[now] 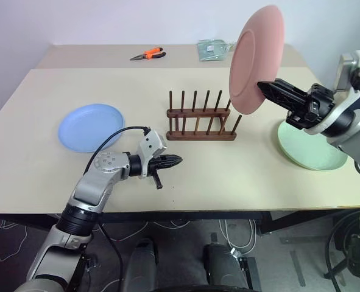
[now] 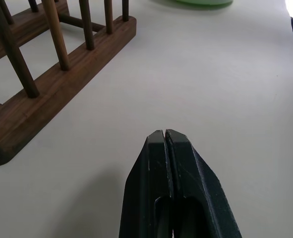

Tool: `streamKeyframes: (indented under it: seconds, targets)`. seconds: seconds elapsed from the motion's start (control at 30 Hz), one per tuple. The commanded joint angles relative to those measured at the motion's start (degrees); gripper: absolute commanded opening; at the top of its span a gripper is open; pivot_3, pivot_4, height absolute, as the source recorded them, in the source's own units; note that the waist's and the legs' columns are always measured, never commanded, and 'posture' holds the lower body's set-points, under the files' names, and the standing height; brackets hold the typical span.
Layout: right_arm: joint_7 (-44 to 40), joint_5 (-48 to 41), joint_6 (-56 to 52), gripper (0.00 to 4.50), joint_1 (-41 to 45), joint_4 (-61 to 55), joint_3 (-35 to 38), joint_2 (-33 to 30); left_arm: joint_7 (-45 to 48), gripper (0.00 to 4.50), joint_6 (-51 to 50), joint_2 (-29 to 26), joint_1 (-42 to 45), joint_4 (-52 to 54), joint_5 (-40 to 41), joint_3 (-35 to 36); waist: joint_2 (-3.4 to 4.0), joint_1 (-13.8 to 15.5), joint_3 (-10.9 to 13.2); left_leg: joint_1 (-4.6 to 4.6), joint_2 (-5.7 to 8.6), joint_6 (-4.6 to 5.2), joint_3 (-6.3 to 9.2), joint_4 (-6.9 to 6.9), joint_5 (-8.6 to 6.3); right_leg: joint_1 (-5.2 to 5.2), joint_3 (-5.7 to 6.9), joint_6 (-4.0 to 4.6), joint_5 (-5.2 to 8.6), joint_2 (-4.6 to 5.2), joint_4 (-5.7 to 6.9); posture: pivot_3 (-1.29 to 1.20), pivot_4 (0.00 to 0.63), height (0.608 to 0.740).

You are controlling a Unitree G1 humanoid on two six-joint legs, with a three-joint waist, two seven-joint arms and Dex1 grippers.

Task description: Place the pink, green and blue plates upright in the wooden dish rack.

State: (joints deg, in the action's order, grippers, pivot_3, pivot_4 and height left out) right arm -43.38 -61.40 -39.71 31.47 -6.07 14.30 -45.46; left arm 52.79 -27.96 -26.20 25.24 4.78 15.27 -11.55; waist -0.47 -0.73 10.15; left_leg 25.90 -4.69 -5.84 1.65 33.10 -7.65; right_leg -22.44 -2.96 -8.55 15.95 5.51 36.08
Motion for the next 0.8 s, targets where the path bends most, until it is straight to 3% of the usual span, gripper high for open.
streamKeyframes:
  seconds: [0.03, 0.4, 0.5, 0.63, 0.8]
  targets:
    - [-3.04, 2.97, 0.69, 0.03, 2.51, 2.84, -0.88, 1.17, -0.14, 0.0, 0.34, -0.42, 0.03, 2.16, 0.58, 0.74, 0.0, 0.03, 0.0, 0.04, 0.0, 0.0, 0.0, 0.0, 0.0, -0.03, 0.0, 0.0, 0.0, 0.0, 0.0, 0.0, 0.15, 0.74]
    - [-8.13, 12.96, 2.52, 0.03, 8.53, 16.9, -3.06, 5.04, -0.9, 0.0, 0.07, -0.66, -0.34, 3.37, 0.32, 0.32, 0.01, -0.02, 0.01, 0.16, 0.0, 0.0, 0.0, 0.01, 0.0, -0.16, 0.0, -0.02, -0.01, -0.01, 0.02, 0.0, 0.15, 0.74]
    - [-7.42, 14.65, 3.44, 0.93, 9.26, 18.74, -1.99, 6.02, -0.98, 0.0, 0.0, -0.66, -0.1, 3.4, 0.28, 0.23, 0.01, -0.02, 0.01, 0.17, 0.0, 0.0, 0.0, 0.0, 0.01, -0.17, 0.0, -0.03, -0.01, -0.02, 0.02, 0.0, 0.15, 0.74]
    - [-4.99, 17.95, 7.98, 2.73, 9.04, 17.82, -0.01, 6.44, -1.08, 0.0, -0.04, -0.7, -0.11, 3.53, 0.31, 0.2, 0.01, 0.05, 0.01, 0.18, 0.01, 0.0, 0.0, 0.01, 0.01, -0.17, 0.01, -0.03, -0.01, -0.01, 0.02, 0.0, 0.15, 0.74]
    - [-1.21, 16.91, 9.17, 2.73, 6.13, 10.7, 7.1, 4.13, -1.35, 0.0, -0.21, -0.9, -0.6, 4.06, 0.41, 0.39, 0.02, 0.15, 0.01, 0.3, 0.01, -0.01, 0.0, 0.01, 0.01, -0.27, 0.01, -0.05, -0.02, -0.01, 0.03, 0.0, 0.15, 0.74]
